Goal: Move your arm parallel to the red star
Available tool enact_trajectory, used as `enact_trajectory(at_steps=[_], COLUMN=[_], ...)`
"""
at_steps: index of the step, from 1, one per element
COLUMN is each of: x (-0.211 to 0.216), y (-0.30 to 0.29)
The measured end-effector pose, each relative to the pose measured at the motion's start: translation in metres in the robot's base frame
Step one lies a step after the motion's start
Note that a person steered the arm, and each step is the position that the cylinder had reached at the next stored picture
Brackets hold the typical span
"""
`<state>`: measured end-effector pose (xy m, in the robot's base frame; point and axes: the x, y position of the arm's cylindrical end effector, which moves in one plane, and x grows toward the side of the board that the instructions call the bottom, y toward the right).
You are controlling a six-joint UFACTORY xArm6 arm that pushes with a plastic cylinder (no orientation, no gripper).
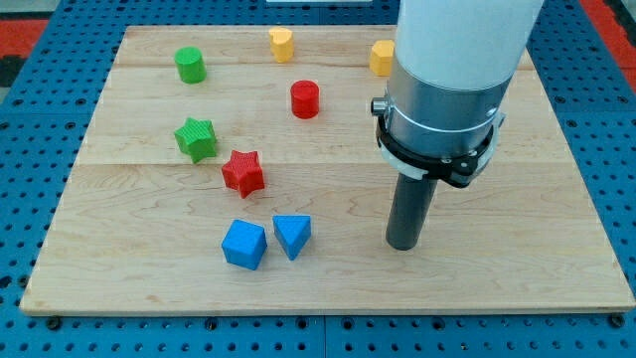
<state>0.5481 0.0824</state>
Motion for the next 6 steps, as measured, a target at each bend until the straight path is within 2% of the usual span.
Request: enact_trajectory(at_steps=[3, 4, 5, 6], x=[0.003, -0.011, -0.039, -0.085], y=[0.024, 0.024, 0.024, 0.013])
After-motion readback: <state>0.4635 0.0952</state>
